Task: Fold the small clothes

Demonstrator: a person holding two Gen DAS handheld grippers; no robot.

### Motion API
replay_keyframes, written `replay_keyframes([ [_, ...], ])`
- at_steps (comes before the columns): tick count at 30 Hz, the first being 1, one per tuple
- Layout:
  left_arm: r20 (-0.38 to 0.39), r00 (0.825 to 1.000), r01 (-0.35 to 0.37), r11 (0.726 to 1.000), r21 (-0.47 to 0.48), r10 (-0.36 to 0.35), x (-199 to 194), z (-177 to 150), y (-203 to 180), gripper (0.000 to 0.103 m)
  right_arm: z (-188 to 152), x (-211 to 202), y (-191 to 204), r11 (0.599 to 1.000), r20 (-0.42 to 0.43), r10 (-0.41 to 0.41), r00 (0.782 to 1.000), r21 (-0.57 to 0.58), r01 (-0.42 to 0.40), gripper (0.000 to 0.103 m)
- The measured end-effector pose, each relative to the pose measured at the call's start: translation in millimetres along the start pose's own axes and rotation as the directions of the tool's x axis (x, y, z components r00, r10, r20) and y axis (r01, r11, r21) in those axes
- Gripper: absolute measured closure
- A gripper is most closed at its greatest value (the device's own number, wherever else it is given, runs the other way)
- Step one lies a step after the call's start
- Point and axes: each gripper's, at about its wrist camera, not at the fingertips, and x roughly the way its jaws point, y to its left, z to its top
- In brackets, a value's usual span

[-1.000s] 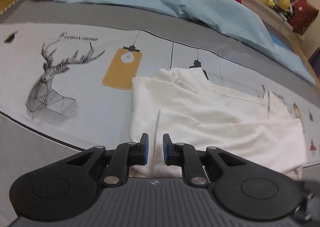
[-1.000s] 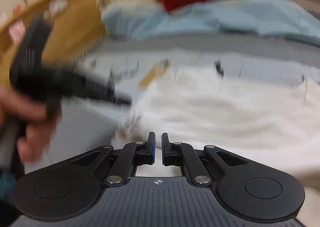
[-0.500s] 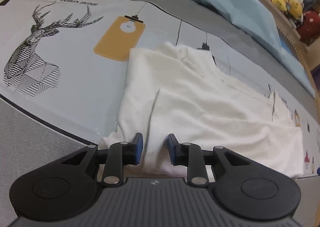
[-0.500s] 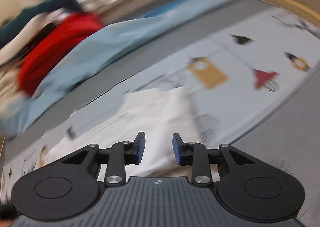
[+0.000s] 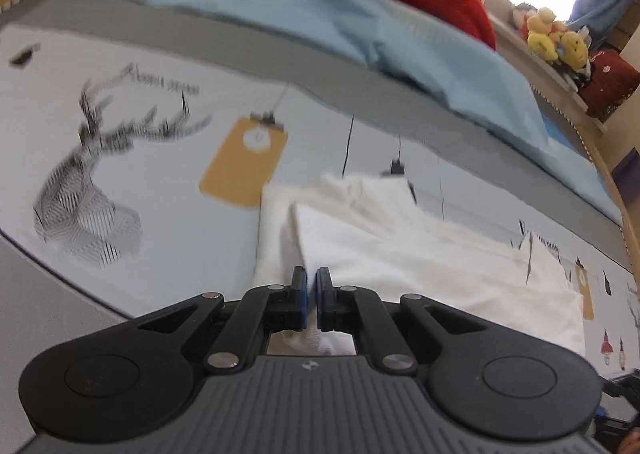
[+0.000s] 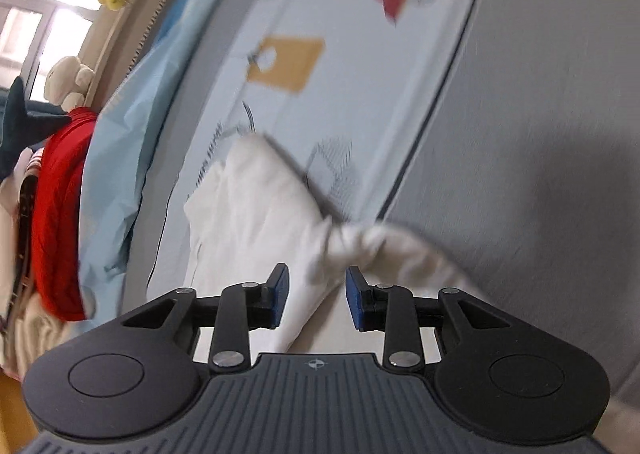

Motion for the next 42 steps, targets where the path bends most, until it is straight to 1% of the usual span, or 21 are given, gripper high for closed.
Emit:
replay_keyframes([
  [4,-0.024,1.000,-0.011,1.000,0.027,0.012,3.8,-2.7,-2.0,0.097,-1.3,12.8,-3.0,0.998,0.009,0.011,1.000,0.066,-0.011,0.065],
  [6,-0.036,0.999,-0.010,1.000,0.026,0.011,6.0,-3.5,-2.5,0.093,1.4,15.8,-3.3,0.996,0.024,0.015,1.000,0.092,-0.017,0.066],
  [9,-0.055,0.998,-0.028,0.999,0.044,0.030,11.9,-8.0,-3.2,0.093,5.7,10.8,0.1,0.998,0.047,0.008,0.999,0.069,-0.011,0.094],
  [11,-0.063,0.997,-0.030,0.998,0.059,0.034,15.1,-8.2,-3.5,0.099,8.2,-0.5,3.3,0.998,0.092,0.014,0.996,0.057,-0.020,0.095],
  [12,-0.061,0.998,-0.021,0.998,0.065,0.025,14.5,-7.9,-4.4,0.099,9.9,-7.5,5.8,0.998,0.118,0.025,0.993,0.047,-0.031,0.096],
  [14,-0.045,0.999,-0.011,0.997,0.082,0.015,10.4,-7.3,-7.1,0.099,13.6,-12.0,9.1,1.000,0.137,0.011,0.991,0.016,-0.013,0.096],
  [15,-0.044,0.999,-0.013,0.996,0.094,0.018,10.0,-7.4,-8.7,0.099,15.5,-8.7,7.0,1.000,0.118,-0.014,0.993,0.013,0.013,0.095],
  [17,-0.084,0.995,-0.047,0.992,0.114,0.057,16.5,-10.5,-8.3,0.099,18.1,-1.8,-3.0,0.996,0.083,-0.077,0.994,0.045,0.074,0.094],
  [18,-0.114,0.991,-0.058,0.992,0.109,0.070,20.9,-12.5,-5.4,0.099,18.2,-0.8,-7.3,0.992,0.066,-0.119,0.991,0.056,0.115,0.088],
  [20,-0.147,0.982,-0.101,0.990,0.100,0.115,26.0,-15.3,0.5,0.098,15.6,-7.0,-6.4,0.988,0.053,-0.146,0.988,0.062,0.142,0.082],
  [22,-0.102,0.984,-0.135,0.985,0.106,0.146,19.7,-12.4,1.8,0.098,10.7,-21.9,7.2,0.986,0.095,-0.169,0.981,0.006,0.169,0.080],
  [25,-0.041,0.996,-0.069,0.994,0.088,0.073,6.9,-7.0,-2.5,0.097,-2.8,-42.3,31.9,0.979,0.233,-0.124,0.965,-0.132,0.157,0.080],
  [27,-0.033,0.999,-0.012,0.996,0.093,0.015,5.6,-8.6,-8.5,0.097,-5.9,-38.0,45.2,0.968,0.274,-0.049,0.960,-0.223,0.113,0.080],
  [29,-0.069,0.998,0.003,0.995,0.101,0.004,14.3,-14.6,-13.1,0.097,-1.1,-20.9,46.9,0.962,0.225,-0.013,0.974,-0.263,0.074,0.080],
  [30,-0.100,0.995,-0.002,0.994,0.105,0.013,21.2,-17.4,-13.3,0.097,2.4,-8.1,42.5,0.962,0.190,-0.035,0.981,-0.260,0.085,0.081],
  [32,-0.205,0.976,-0.050,0.990,0.131,0.077,40.7,-27.9,-10.1,0.097,7.1,14.0,28.7,0.954,0.126,-0.155,0.980,-0.239,0.182,0.084],
  [33,-0.211,0.975,-0.047,0.989,0.138,0.076,42.9,-29.5,-8.1,0.097,9.5,20.0,19.1,0.958,0.094,-0.175,0.980,-0.212,0.191,0.093],
  [35,-0.194,0.979,-0.040,0.990,0.136,0.067,37.7,-24.8,-9.6,0.096,13.8,15.6,18.1,0.968,0.095,-0.158,0.983,-0.182,0.173,0.093],
  [36,-0.170,0.984,-0.033,0.991,0.127,0.054,32.3,-20.0,-10.4,0.095,16.2,12.4,24.1,0.967,0.104,-0.142,0.984,-0.200,0.160,0.089],
  [39,-0.100,0.995,0.008,0.996,0.094,0.001,21.8,-11.2,-10.4,0.090,21.7,4.9,42.6,0.952,0.173,-0.036,0.984,-0.294,0.087,0.080],
  [42,-0.111,0.994,0.008,0.996,0.093,0.002,27.8,-14.1,-9.5,0.090,34.3,15.3,50.6,0.940,0.180,0.038,0.983,-0.341,0.026,0.074],
])
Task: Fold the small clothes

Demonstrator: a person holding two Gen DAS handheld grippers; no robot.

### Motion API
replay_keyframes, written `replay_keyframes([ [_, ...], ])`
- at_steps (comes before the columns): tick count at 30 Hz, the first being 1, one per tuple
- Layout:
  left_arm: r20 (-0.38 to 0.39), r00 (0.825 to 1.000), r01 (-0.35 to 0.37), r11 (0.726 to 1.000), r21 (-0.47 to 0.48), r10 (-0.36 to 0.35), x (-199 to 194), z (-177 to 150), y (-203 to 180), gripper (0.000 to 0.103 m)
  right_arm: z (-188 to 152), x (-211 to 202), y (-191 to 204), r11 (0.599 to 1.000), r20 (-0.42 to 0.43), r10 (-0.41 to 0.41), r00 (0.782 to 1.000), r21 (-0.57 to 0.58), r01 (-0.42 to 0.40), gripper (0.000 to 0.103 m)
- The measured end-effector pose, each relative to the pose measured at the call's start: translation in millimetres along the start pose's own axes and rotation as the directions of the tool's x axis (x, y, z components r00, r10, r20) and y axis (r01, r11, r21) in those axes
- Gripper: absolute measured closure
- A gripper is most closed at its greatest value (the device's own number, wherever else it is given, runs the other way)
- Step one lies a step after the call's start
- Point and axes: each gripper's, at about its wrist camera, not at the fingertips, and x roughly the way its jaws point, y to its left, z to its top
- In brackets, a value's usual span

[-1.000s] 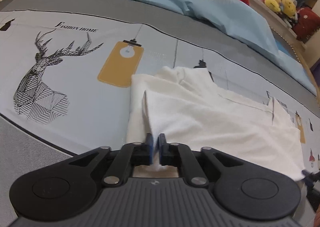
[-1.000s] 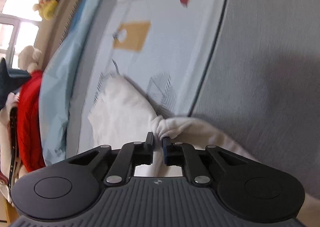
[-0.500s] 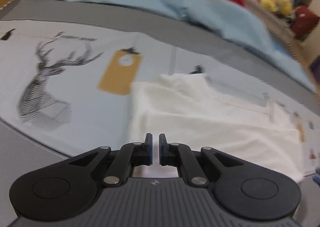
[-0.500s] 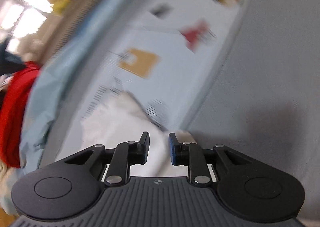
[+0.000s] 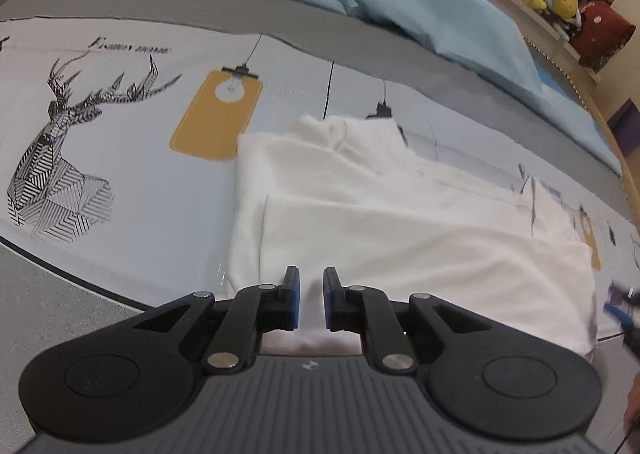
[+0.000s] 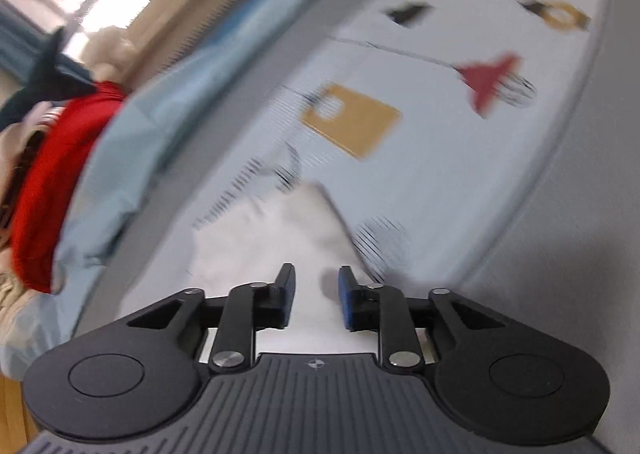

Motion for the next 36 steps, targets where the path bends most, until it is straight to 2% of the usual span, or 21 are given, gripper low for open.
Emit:
replay_keyframes([
  [2,-0.055,0.998,-0.032,0.999,0.022,0.033,13.1,-3.4,1.7,0.090,5.2,20.3,-0.7,0.999,-0.028,0.009,1.000,-0.038,-0.010,0.073],
  [3,-0.083,0.995,-0.044,0.999,0.032,0.046,16.4,-8.2,0.4,0.091,5.5,31.9,-3.6,0.997,-0.055,-0.044,0.998,-0.062,0.040,0.073],
  [4,-0.085,0.995,-0.040,0.998,0.039,0.044,15.9,-8.9,0.6,0.091,7.1,40.4,-6.6,0.995,-0.073,-0.086,0.994,-0.061,0.081,0.073],
  [7,-0.042,0.999,-0.015,0.999,0.040,0.016,-0.2,-2.4,-2.0,0.090,7.8,28.4,-12.6,0.997,-0.042,-0.076,0.996,-0.001,0.076,0.071],
  [9,-0.013,1.000,0.011,0.999,0.037,-0.011,-5.8,0.8,-0.1,0.088,7.8,23.5,-6.4,0.997,-0.024,-0.060,0.998,-0.055,0.058,0.071],
  [10,-0.015,1.000,0.007,0.999,0.034,-0.007,-4.9,1.2,1.7,0.086,6.9,23.7,-6.1,0.996,-0.049,-0.068,0.996,-0.068,0.065,0.072],
  [12,-0.061,0.998,-0.027,0.999,0.046,0.030,4.2,-2.9,7.4,0.082,6.1,16.6,-14.6,0.988,-0.095,-0.154,0.984,-0.046,0.150,0.070],
  [13,-0.115,0.991,-0.057,0.996,0.067,0.065,9.0,-7.9,8.1,0.081,5.7,7.3,-18.5,0.985,-0.089,-0.174,0.981,-0.030,0.172,0.070],
  [14,-0.147,0.987,-0.057,0.994,0.097,0.071,11.8,-13.9,9.6,0.082,5.3,-4.3,-18.9,0.984,-0.073,-0.179,0.981,-0.032,0.177,0.070],
  [17,-0.097,0.992,-0.064,0.992,0.111,0.075,-16.4,-15.5,8.4,0.081,9.9,-51.4,-2.5,0.983,0.006,-0.147,0.989,-0.108,0.147,0.070],
  [19,-0.017,0.998,-0.049,0.990,0.133,0.052,-47.4,-17.6,7.0,0.081,14.4,-91.3,10.5,0.982,0.065,-0.094,0.993,-0.157,0.103,0.070],
  [22,0.052,0.998,-0.049,0.988,0.148,0.042,-96.3,-25.9,7.3,0.081,15.1,-157.7,23.9,0.972,0.134,-0.001,0.991,-0.234,0.033,0.070],
  [26,0.170,0.985,-0.054,0.982,0.183,0.022,-162.8,-60.3,7.1,0.081,-4.3,-236.1,19.4,0.931,0.183,0.070,0.981,-0.366,0.002,0.070],
  [30,0.221,0.975,-0.017,0.975,0.224,-0.033,-211.5,-115.4,4.1,0.081,-39.6,-276.7,-12.1,0.897,0.132,0.087,0.987,-0.442,-0.020,0.070],
  [33,0.183,0.979,0.045,0.977,0.211,-0.085,-219.3,-164.5,15.1,0.081,-59.9,-282.4,-47.9,0.921,0.038,0.006,0.999,-0.389,0.010,0.071],
  [34,0.137,0.986,0.063,0.977,0.203,-0.092,-214.6,-178.9,19.8,0.081,-62.8,-282.9,-56.5,0.931,0.000,-0.004,1.000,-0.365,0.003,0.071],
  [36,0.040,0.998,0.042,0.981,0.188,-0.051,-204.2,-197.3,26.7,0.083,-66.4,-283.5,-68.7,0.937,-0.042,0.001,0.999,-0.348,-0.015,0.071],
])
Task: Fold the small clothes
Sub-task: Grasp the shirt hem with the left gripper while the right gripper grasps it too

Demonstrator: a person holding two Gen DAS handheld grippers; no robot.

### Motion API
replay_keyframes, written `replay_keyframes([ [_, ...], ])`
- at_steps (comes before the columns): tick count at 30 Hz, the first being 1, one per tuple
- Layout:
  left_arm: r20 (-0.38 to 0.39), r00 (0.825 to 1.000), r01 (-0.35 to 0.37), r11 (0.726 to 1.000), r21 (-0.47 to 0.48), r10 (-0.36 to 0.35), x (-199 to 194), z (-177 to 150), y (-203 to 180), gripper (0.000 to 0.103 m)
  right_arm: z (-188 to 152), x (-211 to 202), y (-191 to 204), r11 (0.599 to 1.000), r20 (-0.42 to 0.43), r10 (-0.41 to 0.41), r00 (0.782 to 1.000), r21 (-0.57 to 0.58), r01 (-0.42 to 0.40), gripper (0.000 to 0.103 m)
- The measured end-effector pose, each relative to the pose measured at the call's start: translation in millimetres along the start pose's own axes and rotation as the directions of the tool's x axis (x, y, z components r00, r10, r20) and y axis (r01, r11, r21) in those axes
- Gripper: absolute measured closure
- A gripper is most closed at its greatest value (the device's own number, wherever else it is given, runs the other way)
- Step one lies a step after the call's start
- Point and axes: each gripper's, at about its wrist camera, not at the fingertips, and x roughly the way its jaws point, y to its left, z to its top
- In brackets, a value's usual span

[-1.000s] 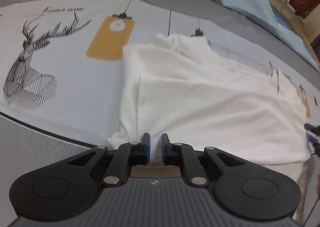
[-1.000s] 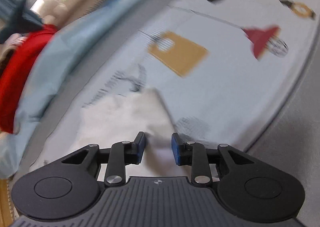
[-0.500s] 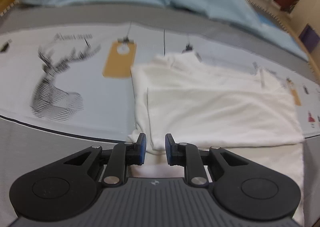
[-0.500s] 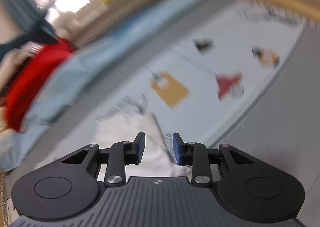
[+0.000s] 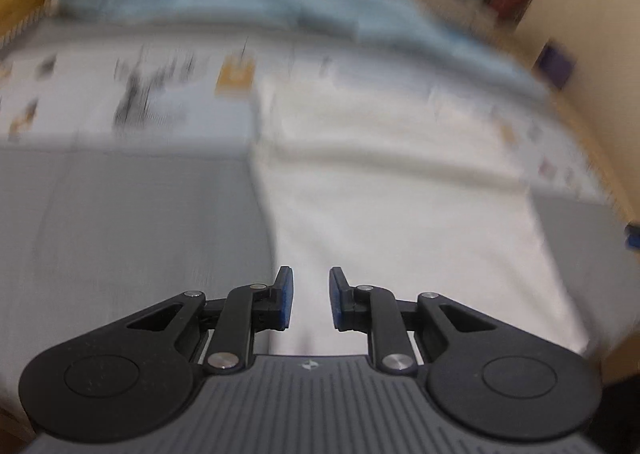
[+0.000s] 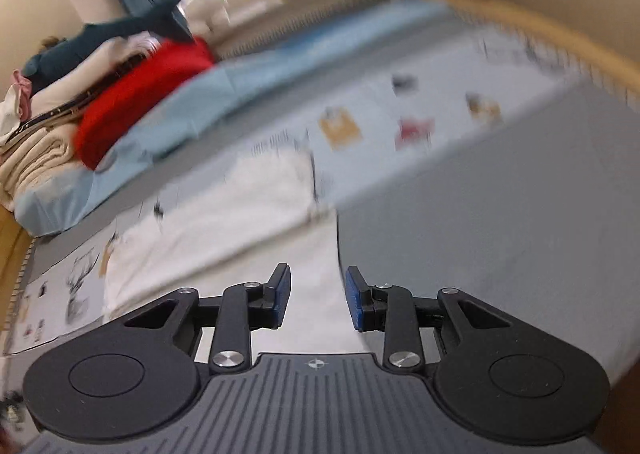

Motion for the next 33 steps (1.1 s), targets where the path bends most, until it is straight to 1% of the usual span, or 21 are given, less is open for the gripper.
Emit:
replay_keyframes([
  [2,-0.033,0.999,0.023,1.000,0.002,-0.023,3.2,-11.7,4.1,0.083,-6.9,-0.1,-3.4,0.998,-0.006,-0.015,1.000,-0.062,0.015,0.071],
  [4,-0.092,0.995,0.042,0.999,0.001,-0.042,11.6,-23.0,8.2,0.083,-16.2,2.3,-9.4,0.994,-0.050,-0.040,0.998,-0.101,0.035,0.071],
  [6,-0.151,0.988,0.022,1.000,-0.021,-0.025,23.8,-33.1,12.3,0.083,-26.1,9.6,-18.9,0.996,-0.091,-0.045,0.995,-0.082,0.038,0.071],
  [8,-0.198,0.980,0.004,0.999,-0.042,-0.012,34.9,-41.0,15.7,0.083,-43.0,18.4,-30.7,0.997,-0.131,-0.055,0.990,-0.058,0.048,0.071],
  [12,-0.232,0.973,-0.022,0.998,-0.053,0.009,42.1,-54.5,16.0,0.082,-78.3,40.8,-43.2,0.993,-0.225,-0.120,0.967,-0.035,0.115,0.071],
  [15,-0.240,0.971,-0.023,0.998,-0.066,0.006,42.9,-56.5,18.1,0.081,-92.9,51.0,-38.5,0.983,-0.250,-0.175,0.952,-0.095,0.155,0.071],
  [17,-0.261,0.965,-0.021,0.996,-0.082,-0.001,49.3,-54.5,24.4,0.081,-97.5,55.0,-35.0,0.972,-0.262,-0.218,0.940,-0.141,0.186,0.071],
  [19,-0.286,0.958,-0.032,0.996,-0.088,0.006,54.1,-57.6,26.3,0.081,-100.2,58.4,-35.3,0.969,-0.277,-0.231,0.933,-0.148,0.196,0.071],
  [22,-0.320,0.947,-0.057,0.996,-0.065,0.034,61.1,-62.5,24.3,0.081,-103.6,62.4,-36.1,0.966,-0.302,-0.245,0.921,-0.155,0.206,0.071],
  [26,-0.325,0.945,-0.058,0.997,-0.050,0.039,63.1,-63.6,21.9,0.081,-107.7,66.5,-31.9,0.957,-0.302,-0.264,0.916,-0.203,0.209,0.070],
  [29,-0.327,0.944,-0.061,0.997,-0.039,0.045,65.4,-64.2,19.7,0.082,-109.4,67.9,-29.3,0.954,-0.299,-0.268,0.916,-0.214,0.210,0.070],
  [30,-0.326,0.944,-0.060,0.998,-0.034,0.046,65.9,-64.1,18.7,0.082,-108.4,68.3,-29.8,0.955,-0.300,-0.264,0.917,-0.213,0.205,0.071],
  [31,-0.324,0.945,-0.060,0.998,-0.029,0.047,66.0,-64.1,18.1,0.085,-108.6,68.0,-29.5,0.957,-0.299,-0.255,0.920,-0.213,0.197,0.082],
  [32,-0.322,0.946,-0.062,0.998,-0.024,0.051,65.4,-64.7,17.8,0.094,-108.5,67.8,-29.6,0.959,-0.299,-0.246,0.922,-0.212,0.188,0.090],
  [33,-0.318,0.947,-0.063,0.998,-0.020,0.054,64.3,-64.2,17.5,0.095,-107.6,68.0,-29.0,0.959,-0.296,-0.245,0.923,-0.213,0.186,0.095],
])
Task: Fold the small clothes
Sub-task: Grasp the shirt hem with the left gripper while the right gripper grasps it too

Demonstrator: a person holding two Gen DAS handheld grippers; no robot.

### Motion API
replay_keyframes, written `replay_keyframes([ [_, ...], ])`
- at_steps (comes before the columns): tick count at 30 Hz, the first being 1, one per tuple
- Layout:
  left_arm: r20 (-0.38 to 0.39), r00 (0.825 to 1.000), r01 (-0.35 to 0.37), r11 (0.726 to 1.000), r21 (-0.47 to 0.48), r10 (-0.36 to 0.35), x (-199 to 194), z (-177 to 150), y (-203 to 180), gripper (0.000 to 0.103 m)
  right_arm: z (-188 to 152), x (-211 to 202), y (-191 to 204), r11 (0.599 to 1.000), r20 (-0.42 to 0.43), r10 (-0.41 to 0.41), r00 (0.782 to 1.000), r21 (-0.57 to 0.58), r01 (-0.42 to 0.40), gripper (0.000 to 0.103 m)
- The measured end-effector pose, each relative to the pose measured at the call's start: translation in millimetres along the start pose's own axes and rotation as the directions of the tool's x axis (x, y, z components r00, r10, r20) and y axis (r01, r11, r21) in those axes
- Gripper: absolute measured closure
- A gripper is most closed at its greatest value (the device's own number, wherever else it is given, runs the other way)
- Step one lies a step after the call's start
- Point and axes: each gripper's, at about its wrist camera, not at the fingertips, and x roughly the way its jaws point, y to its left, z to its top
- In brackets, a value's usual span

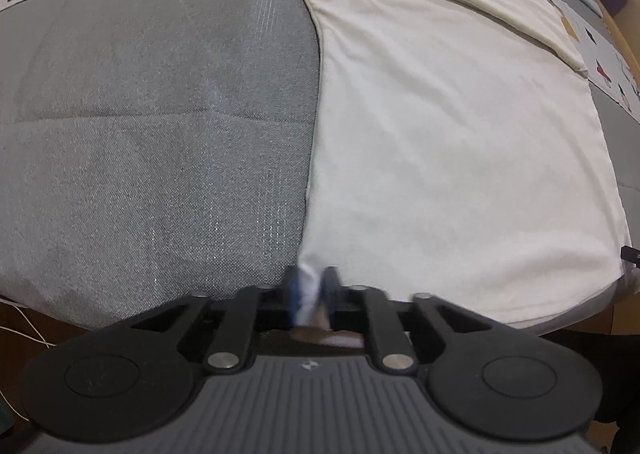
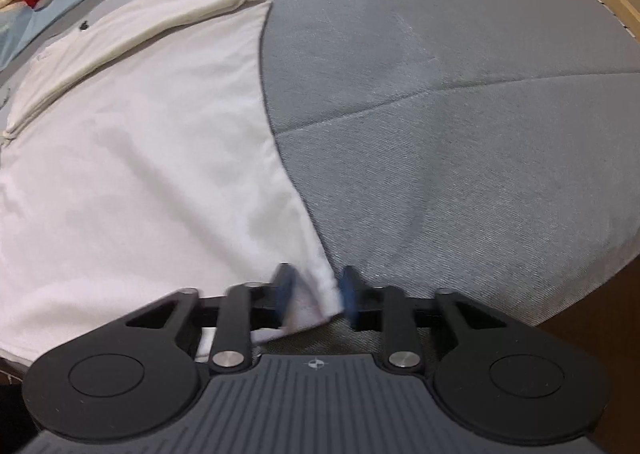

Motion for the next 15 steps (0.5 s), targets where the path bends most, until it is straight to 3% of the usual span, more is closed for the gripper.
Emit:
replay_keyframes([
  [5,0.043,0.999,0.010,1.000,0.022,-0.011,-12.4,-2.4,-4.8,0.095,0.7,-4.4,-0.1,0.999,0.007,0.045,0.999,0.008,-0.045,0.095],
  [9,-0.007,1.000,-0.030,1.000,0.008,0.030,-2.9,-0.5,-1.6,0.089,0.4,0.9,0.7,1.000,-0.023,0.016,1.000,-0.003,-0.016,0.093],
  [15,-0.005,1.000,-0.027,0.998,0.052,0.028,-1.8,-1.7,-4.5,0.089,2.7,1.1,0.3,1.000,-0.026,0.012,1.000,-0.002,-0.012,0.093],
])
